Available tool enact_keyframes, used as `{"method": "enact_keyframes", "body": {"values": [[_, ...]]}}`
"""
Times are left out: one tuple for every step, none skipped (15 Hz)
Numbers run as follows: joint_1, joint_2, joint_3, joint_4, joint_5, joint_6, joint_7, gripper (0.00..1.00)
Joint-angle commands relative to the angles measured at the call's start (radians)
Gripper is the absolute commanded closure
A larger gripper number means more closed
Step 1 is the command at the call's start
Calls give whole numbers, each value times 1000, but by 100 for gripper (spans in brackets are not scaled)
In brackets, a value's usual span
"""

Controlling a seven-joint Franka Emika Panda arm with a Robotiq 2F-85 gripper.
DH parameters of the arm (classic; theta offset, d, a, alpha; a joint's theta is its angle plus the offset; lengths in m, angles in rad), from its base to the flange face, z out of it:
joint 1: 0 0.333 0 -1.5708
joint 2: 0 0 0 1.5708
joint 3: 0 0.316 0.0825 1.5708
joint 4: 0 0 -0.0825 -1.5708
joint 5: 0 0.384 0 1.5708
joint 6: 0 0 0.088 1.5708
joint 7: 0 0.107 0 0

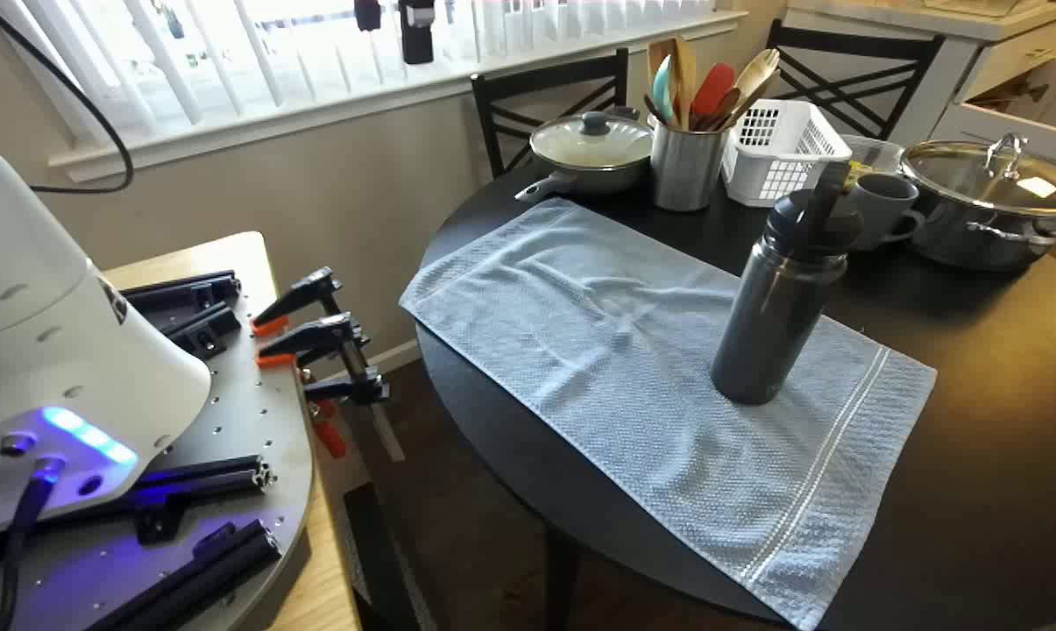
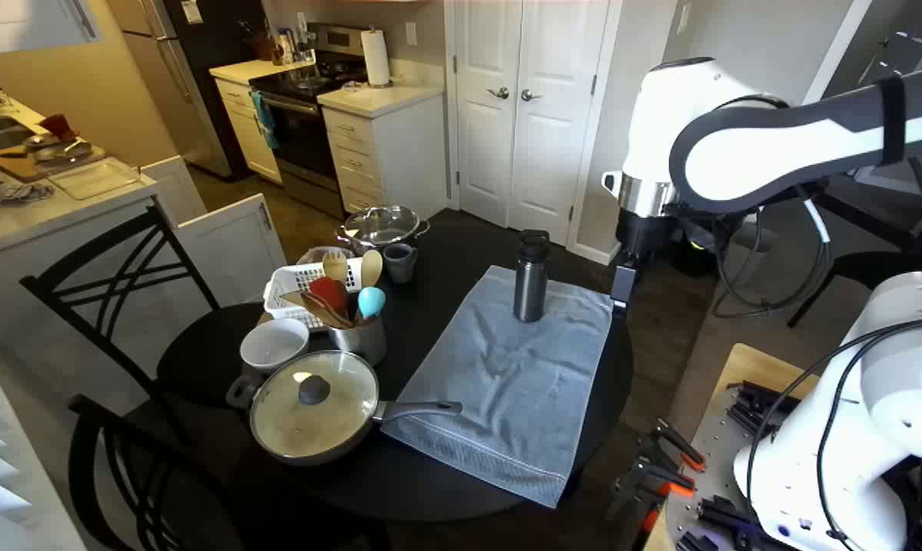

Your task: Remove the lid from the bottle.

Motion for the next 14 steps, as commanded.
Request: {"method": "enact_keyframes", "body": {"values": [[-8, 0, 7, 1, 5, -2, -4, 0], [-8, 0, 7, 1, 5, -2, -4, 0], [-8, 0, 7, 1, 5, -2, -4, 0], [-8, 0, 7, 1, 5, -2, -4, 0], [-8, 0, 7, 1, 5, -2, -4, 0], [-8, 0, 7, 1, 5, -2, -4, 0], [-8, 0, 7, 1, 5, -2, -4, 0], [-18, 8, -1, 5, -3, 12, -8, 0], [-40, 28, -14, 21, -25, 28, -16, 0], [-57, 47, -33, 38, -40, 60, -35, 0], [-68, 67, -56, 52, -57, 117, -71, 0], [-69, 94, -83, 72, -53, 178, -108, 0], [-57, 128, -113, 91, -43, 261, -172, 0], [-38, 160, -139, 106, -22, 330, -235, 0]]}}
